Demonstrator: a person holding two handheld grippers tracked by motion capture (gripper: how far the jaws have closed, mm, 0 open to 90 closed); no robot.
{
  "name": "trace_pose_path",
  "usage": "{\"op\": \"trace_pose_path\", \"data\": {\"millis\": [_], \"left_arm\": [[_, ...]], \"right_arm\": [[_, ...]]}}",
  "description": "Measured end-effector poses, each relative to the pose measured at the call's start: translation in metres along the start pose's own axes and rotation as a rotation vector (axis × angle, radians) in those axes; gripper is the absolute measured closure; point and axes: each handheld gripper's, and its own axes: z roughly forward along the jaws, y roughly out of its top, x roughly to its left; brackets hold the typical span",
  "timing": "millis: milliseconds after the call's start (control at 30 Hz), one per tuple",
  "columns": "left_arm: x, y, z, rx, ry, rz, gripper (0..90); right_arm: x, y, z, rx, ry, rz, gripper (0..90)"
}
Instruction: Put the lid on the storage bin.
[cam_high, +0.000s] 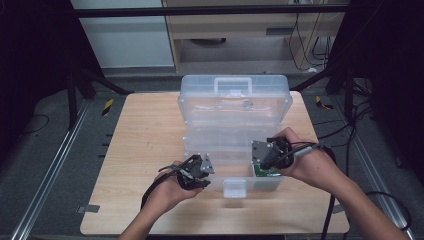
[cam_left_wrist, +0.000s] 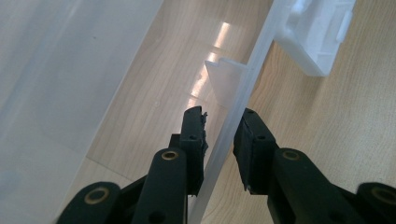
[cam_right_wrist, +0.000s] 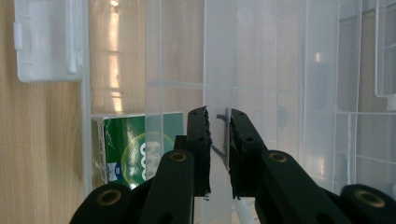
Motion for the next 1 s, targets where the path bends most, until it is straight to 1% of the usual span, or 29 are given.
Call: {"op": "trace_pose_path", "data": {"millis": [100,133,167,267,500,567,600,633,667,733,767,800,833,867,900,967,1000], "left_arm": [[0.000,0.000,0.000,0.000,0.001,0.001,73.2],[0.001,0.000,0.000,0.006,0.001,0.018,73.2],[0.001,0.000,0.000,0.006,0.001,0.021,73.1],[0.001,0.000,0.000,0.004,0.002,0.018,72.9],[0.001,0.000,-0.001,0.002,0.004,0.025,72.7],[0.001,0.001,-0.001,-0.011,0.010,0.031,71.3],[-0.001,0.001,-0.003,-0.029,0.017,0.008,68.9],[-0.002,0.001,-0.005,-0.051,0.021,-0.015,63.9],[-0.002,0.001,-0.008,-0.070,0.018,-0.021,60.7],[-0.001,0.001,-0.016,-0.104,0.017,-0.003,57.4],[-0.002,0.000,-0.019,-0.119,0.020,-0.010,54.5],[-0.004,-0.001,-0.023,-0.138,0.015,-0.023,53.8],[-0.005,-0.001,-0.028,-0.157,0.008,-0.021,53.7],[-0.006,-0.002,-0.032,-0.170,0.003,-0.036,53.4],[-0.006,-0.002,-0.038,-0.194,0.001,-0.015,53.1],[-0.007,-0.003,-0.049,-0.225,-0.017,-0.020,54.0],[-0.007,-0.003,-0.057,-0.241,-0.022,-0.019,55.1]], "right_arm": [[0.002,0.000,0.000,0.003,0.001,0.004,80.3],[0.002,0.000,0.000,0.003,0.002,0.003,80.3],[0.002,0.000,0.000,0.004,0.006,0.002,80.3],[0.002,0.000,0.000,0.004,0.010,0.002,80.4],[0.001,0.000,0.000,0.005,0.016,0.000,80.3],[0.001,0.000,0.000,0.005,0.016,0.003,80.3],[0.001,0.000,0.000,0.004,0.017,0.001,80.3],[0.000,-0.001,0.000,0.003,0.018,0.002,80.3],[0.000,-0.001,0.000,0.002,0.020,0.002,80.3],[0.000,-0.001,0.000,0.001,0.022,0.000,80.2],[0.000,-0.001,-0.001,0.002,0.021,-0.001,80.3],[0.000,-0.001,-0.001,0.003,0.022,0.004,80.2],[0.000,-0.001,0.000,0.000,0.024,0.001,80.2],[0.000,-0.002,0.000,0.000,0.025,0.005,80.2],[0.000,-0.001,0.000,-0.001,0.025,0.002,80.2],[-0.001,-0.001,0.000,0.001,0.024,0.000,80.1],[-0.001,-0.001,0.000,0.001,0.023,-0.002,80.1]]}}
